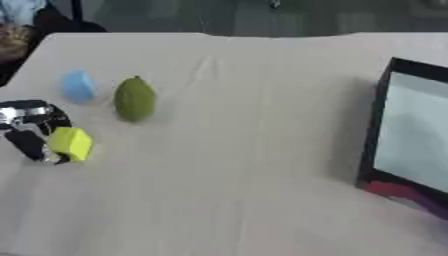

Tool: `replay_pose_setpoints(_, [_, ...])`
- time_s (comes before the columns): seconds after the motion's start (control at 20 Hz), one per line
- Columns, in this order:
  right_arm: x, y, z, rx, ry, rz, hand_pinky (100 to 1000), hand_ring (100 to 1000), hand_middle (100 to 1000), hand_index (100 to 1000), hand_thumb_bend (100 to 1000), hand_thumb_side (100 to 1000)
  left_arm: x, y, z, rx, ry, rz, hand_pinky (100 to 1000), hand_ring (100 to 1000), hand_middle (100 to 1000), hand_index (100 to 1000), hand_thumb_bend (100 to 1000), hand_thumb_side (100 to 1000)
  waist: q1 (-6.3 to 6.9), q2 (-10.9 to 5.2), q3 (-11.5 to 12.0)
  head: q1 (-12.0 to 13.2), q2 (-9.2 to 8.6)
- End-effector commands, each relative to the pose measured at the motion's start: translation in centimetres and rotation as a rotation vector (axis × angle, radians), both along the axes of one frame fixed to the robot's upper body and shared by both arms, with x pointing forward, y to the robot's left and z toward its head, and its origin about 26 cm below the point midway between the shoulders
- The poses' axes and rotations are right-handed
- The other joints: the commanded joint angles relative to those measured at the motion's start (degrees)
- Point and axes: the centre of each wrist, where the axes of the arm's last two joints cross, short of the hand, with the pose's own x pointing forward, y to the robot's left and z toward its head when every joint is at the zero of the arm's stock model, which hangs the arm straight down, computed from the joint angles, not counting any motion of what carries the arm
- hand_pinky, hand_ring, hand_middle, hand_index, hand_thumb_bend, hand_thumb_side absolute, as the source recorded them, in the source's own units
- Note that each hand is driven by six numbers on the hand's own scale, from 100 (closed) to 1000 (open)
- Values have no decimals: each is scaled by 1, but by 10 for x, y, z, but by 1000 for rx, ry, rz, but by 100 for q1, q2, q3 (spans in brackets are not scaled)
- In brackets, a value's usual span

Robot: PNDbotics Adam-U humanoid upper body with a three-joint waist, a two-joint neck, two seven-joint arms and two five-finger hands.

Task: Pick up the objects with one hand, pass them to the other hand, and then place them into the box on the other side of the table.

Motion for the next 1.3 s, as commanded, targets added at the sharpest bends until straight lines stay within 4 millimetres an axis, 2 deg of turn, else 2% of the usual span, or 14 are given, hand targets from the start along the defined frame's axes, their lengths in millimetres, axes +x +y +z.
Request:
replay_pose_setpoints(0.05, [-1,-4,9,-40,-19,0,1000,1000,1000,1000,100,593,-8,7,37,46,-95,15,733,656,526,531,257,100,71,-167,19,-35,-49])
replay_pose_setpoints(0.35, [0,-1,15,-44,-40,21,1000,1000,1000,1000,100,571,-12,-24,86,-58,-349,-73,732,630,490,517,117,100,31,-195,84,-157,-112])
replay_pose_setpoints(0.55, [3,7,35,-74,-104,105,1000,1000,1000,1000,100,538,-14,-61,100,-166,-455,-157,734,624,478,514,100,100,-10,-235,70,-191,-146])
replay_pose_setpoints(0.75, [10,19,57,-163,-167,228,1000,1000,1000,1000,100,510,-12,-100,98,-280,-476,-220,734,619,471,514,100,100,-58,-261,55,-242,-182])
replay_pose_setpoints(0.8, [12,21,62,-187,-181,256,1000,1000,1000,1000,168,540,-12,-108,97,-300,-474,-227,734,619,471,514,100,100,-67,-266,52,-242,-196])
replay_pose_setpoints(0.85, [13,24,69,-214,-197,283,1000,1000,1000,1000,100,490,-11,-116,95,-322,-474,-234,734,617,467,513,100,100,-78,-275,51,-235,-207])
replay_pose_setpoints(0.9, [14,26,76,-243,-214,309,1000,1000,1000,1000,100,482,-10,-123,93,-346,-475,-239,733,615,465,513,100,100,-89,-284,52,-227,-211])
replay_pose_setpoints(1.1, [18,35,99,-356,-246,384,1000,1000,1000,1000,105,468,-6,-145,78,-438,-479,-228,731,608,457,510,100,116,-137,-320,39,-279,-155])
replay_pose_setpoints(1.3, [19,43,109,-459,-253,429,1000,1000,1000,1000,147,461,-5,-160,63,-521,-482,-222,729,601,450,505,100,154,-170,-344,23,-279,-132])
